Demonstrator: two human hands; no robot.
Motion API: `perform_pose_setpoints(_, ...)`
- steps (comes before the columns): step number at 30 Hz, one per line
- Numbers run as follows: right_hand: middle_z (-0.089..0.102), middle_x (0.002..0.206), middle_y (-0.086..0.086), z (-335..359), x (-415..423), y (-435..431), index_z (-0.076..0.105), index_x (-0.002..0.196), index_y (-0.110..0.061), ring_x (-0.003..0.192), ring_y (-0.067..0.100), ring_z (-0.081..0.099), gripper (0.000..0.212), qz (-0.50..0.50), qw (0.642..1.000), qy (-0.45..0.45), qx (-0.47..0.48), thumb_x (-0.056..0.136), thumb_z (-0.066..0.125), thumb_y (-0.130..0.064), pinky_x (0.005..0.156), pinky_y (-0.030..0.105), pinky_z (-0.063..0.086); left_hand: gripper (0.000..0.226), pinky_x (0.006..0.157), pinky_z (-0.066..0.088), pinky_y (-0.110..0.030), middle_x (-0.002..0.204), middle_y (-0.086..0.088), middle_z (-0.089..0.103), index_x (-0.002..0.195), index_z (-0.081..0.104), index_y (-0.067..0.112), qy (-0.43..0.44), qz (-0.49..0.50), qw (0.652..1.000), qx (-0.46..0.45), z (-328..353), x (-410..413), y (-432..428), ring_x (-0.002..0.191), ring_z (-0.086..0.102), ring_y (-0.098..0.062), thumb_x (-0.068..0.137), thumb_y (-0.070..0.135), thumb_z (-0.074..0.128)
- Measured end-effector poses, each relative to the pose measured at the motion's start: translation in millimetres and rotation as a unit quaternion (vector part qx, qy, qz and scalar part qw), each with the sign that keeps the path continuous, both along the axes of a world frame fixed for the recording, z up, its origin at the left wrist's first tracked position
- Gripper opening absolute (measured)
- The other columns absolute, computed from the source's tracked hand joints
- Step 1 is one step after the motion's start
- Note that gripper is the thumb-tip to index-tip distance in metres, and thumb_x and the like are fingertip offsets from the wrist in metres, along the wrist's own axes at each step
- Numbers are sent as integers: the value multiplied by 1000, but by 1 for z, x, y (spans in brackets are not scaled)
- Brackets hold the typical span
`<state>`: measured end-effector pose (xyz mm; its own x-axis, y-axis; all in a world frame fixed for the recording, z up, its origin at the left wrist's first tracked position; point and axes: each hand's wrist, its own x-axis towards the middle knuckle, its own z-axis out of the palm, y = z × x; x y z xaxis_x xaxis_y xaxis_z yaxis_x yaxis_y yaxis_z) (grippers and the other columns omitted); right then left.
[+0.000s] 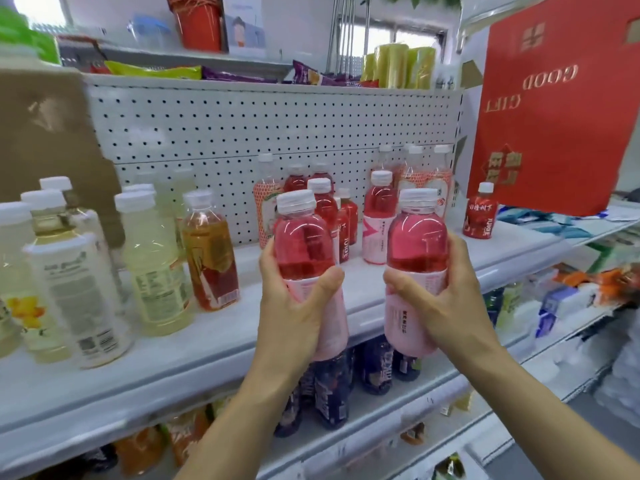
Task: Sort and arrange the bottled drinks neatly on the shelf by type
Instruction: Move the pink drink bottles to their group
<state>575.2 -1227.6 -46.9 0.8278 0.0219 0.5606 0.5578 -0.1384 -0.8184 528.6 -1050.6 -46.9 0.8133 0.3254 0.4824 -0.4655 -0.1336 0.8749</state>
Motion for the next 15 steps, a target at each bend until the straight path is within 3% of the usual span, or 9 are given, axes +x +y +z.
perform_pose_setpoints(4, 66, 111, -13, 8, 54, -27, 42, 134, -30, 99, 3, 66, 78, 31, 999, -8, 25, 66, 79, -45, 94, 40, 53, 78, 100, 50, -34, 116, 16, 66, 138, 38, 32, -4, 50, 999, -18, 3, 44, -35, 108, 64, -1, 72, 46, 78)
perform_pose_setpoints(7, 64, 110, -20, 13, 93, -42, 39, 135, -30, 103, 0, 64, 80, 67, 997, -16, 24, 67, 78, -48, 97, 36, 51, 68, 90, 50, -16, 111, 21, 67, 131, 41, 32, -14, 83, 996, -23, 1, 79, -61, 102, 64, 5, 74, 39, 78)
perform_pose_setpoints(11, 61, 110, -23, 12, 141, -49, 35, 140, -25, 98, -9, 62, 80, 127, 992, -24, 4, 76, 83, -21, 82, 7, 47, 73, 89, 45, -6, 118, 18, 63, 140, 36, 28, -25, 133, 991, -19, -5, 119, -88, 107, 59, 11, 81, 28, 79)
perform_pose_setpoints(15, 61, 122, -11, -2, 175, -40, 33, 142, -26, 109, -4, 61, 85, 175, 984, -14, -5, 75, 85, -17, 95, 14, 48, 77, 99, 46, -14, 127, 12, 60, 141, 33, 30, -18, 173, 985, -5, -15, 148, -101, 114, 58, 4, 81, 28, 81)
